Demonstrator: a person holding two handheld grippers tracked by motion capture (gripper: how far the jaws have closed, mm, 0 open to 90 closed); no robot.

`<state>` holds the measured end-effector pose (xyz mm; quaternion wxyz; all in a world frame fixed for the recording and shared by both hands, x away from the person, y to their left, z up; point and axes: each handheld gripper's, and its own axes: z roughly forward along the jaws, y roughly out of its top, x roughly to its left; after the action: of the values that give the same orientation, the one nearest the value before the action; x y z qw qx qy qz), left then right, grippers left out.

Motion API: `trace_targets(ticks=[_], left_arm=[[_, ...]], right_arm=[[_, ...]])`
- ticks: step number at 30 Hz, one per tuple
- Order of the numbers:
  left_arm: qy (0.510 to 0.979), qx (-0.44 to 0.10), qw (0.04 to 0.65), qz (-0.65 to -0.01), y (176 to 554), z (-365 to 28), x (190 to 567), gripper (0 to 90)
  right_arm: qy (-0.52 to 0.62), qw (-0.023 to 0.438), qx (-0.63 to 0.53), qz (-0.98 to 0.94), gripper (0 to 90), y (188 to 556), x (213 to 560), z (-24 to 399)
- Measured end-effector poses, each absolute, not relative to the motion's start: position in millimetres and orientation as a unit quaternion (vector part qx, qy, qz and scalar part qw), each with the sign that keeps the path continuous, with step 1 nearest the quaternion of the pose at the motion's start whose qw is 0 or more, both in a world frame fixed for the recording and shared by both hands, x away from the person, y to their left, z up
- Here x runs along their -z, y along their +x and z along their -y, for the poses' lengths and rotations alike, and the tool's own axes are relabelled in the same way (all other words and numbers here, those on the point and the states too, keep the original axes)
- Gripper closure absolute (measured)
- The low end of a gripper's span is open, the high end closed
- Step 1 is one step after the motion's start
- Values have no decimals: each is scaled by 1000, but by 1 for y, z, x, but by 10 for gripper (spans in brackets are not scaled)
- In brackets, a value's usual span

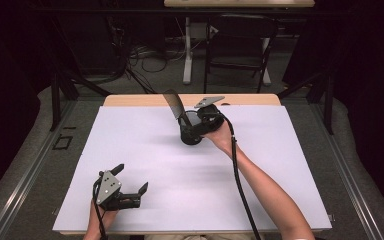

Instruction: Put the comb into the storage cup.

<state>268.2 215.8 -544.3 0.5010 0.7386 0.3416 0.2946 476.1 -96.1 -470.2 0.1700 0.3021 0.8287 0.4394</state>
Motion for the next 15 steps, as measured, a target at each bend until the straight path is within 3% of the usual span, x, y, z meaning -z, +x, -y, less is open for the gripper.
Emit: trace_targets(ticks=[15], left_arm=[[739,-294,501,-341,268,-216,544,0]], right_arm=[[285,136,-437,-842,14,462,455,113]])
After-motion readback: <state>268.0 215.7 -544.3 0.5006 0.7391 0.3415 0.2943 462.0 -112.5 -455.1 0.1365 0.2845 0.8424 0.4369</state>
